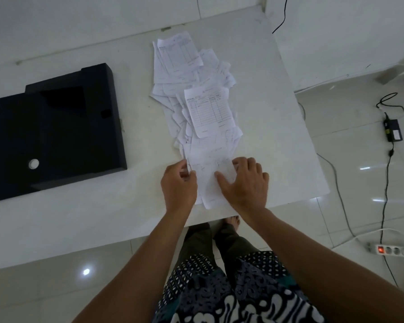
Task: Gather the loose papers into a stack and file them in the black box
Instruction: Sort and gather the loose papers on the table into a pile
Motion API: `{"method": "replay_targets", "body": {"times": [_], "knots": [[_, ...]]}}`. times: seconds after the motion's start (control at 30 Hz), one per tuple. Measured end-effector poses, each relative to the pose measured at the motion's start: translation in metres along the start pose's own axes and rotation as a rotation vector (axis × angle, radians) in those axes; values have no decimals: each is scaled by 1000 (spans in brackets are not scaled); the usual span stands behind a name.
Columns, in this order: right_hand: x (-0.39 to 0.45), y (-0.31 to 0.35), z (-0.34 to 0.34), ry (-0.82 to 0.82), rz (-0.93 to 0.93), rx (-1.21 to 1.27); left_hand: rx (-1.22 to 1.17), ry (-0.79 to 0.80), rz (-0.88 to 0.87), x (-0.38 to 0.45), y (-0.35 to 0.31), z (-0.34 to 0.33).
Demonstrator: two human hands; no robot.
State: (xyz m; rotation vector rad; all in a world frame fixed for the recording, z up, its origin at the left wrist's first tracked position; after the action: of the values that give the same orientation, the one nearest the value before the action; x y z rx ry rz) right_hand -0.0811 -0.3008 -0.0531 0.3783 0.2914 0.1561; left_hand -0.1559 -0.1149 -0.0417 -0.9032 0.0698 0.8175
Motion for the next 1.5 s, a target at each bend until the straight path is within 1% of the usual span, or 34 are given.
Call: {"method": "replay_targets", "body": {"times": [0.1, 0.2, 0.27, 0.3, 0.4, 0.47, 0.57, 0.63, 0.73, 0.83, 0.9, 1.0, 1.03, 1.07, 1.17, 1.23, 1.3, 1.33, 1.37, 1.43, 1.5], "knots": [[1, 8, -2, -8, -13, 37, -28, 1, 0, 5, -9, 1], [17, 3, 12, -75, -128, 97, 41, -73, -62, 12, -16, 18], [32, -5, 18, -90, -208, 118, 83, -55, -65, 28, -13, 23], [39, -5, 19, -87, -219, 120, 102, -29, -56, 36, -12, 23], [55, 15, 16, -51, -129, 84, 157, 26, -96, 53, -21, 17], [57, 27, 13, -45, -89, 80, 180, 35, -98, 56, -30, 15], [60, 23, 16, -83, -160, 173, 215, -18, -154, 62, -43, 20], [71, 19, 20, -86, -186, 166, 217, -25, -180, 72, -51, 25], [89, 22, 23, -69, -192, 136, 162, 90, -155, 97, -59, 18], [97, 44, 16, -34, -144, 122, 168, 173, -215, 110, -68, 5], [96, 48, 14, -39, -141, 149, 130, 166, -216, 112, -66, 6], [93, 30, 20, -90, -243, 177, 83, 101, -172, 115, -56, 20], [92, 24, 21, -94, -269, 166, 79, 110, -155, 119, -53, 20], [92, 23, 21, -89, -266, 144, 96, 139, -159, 122, -54, 18], [94, 41, 15, -28, -136, 69, 145, 230, -242, 123, -63, 7], [92, 47, 14, 4, -118, 82, 110, 202, -252, 116, -64, 11], [82, 38, 18, -17, -170, 105, 113, 163, -214, 106, -55, 19], [73, 31, 20, -35, -192, 92, 144, 145, -196, 99, -46, 24], [62, 25, 21, -46, -198, 56, 217, 115, -218, 91, -40, 28], [36, 16, 15, -25, -169, -47, 438, 71, -346, 70, -29, 31], [16, 13, -1, 30, -134, -119, 594, 111, -433, 56, -15, 20]]}}
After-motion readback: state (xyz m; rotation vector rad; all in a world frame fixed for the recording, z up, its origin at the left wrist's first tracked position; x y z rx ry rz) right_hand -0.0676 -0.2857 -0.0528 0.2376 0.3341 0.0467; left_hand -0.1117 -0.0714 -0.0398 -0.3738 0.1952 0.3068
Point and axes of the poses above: each hand's wrist, its own x-axis towards the middle knuckle, its own z-axis out of the back of the hand, y = z × x, the point moved 8 cm from there along x, towards the middle knuckle, and after that the axes turned 7 degrees about y, right-handed, at the moved point
